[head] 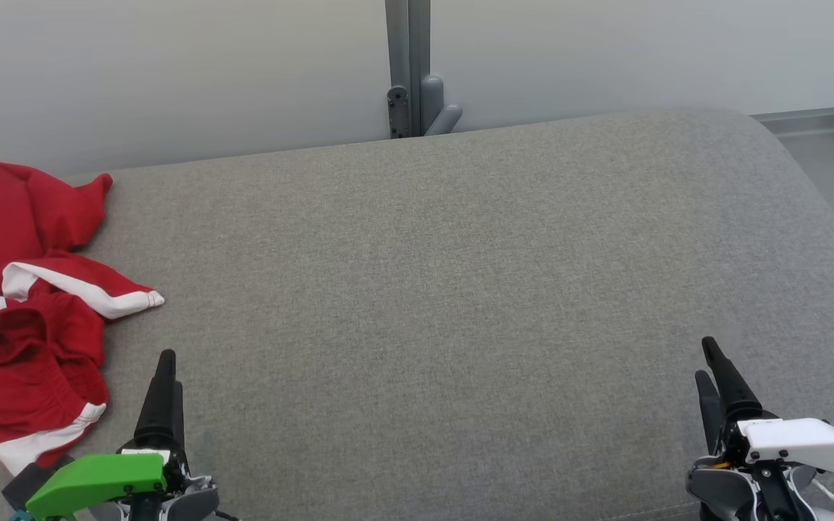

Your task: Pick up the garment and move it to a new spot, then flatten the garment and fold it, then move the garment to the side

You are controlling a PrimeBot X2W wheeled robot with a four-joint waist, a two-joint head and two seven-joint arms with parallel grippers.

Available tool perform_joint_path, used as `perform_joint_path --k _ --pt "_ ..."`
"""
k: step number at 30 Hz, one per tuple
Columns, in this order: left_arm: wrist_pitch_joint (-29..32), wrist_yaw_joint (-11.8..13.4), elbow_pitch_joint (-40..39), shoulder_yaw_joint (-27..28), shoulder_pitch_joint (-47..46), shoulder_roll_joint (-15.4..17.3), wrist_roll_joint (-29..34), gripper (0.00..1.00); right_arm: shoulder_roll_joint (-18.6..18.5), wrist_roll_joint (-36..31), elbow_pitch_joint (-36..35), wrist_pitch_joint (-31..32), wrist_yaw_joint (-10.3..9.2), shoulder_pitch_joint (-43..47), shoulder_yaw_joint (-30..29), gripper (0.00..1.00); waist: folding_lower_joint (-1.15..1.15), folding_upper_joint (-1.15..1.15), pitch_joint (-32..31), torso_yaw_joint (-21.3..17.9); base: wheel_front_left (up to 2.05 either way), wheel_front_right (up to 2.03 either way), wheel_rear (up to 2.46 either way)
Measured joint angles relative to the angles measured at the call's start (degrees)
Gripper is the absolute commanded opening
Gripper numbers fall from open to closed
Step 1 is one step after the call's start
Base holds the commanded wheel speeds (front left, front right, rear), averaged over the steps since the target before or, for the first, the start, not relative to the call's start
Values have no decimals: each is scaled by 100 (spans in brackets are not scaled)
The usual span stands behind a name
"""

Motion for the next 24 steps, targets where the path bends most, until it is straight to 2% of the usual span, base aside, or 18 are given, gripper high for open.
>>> perform_joint_path --k 10,24 --pt "-244 159 -293 -129 20 3 862 100 -7 -716 -286 -242 0 79 8 100 0 0 -17 6 0 0 0" --pt "-613 408 -777 -325 128 13 2746 100 -13 -2666 -856 -613 0 151 230 100 0 0 -28 17 0 0 0"
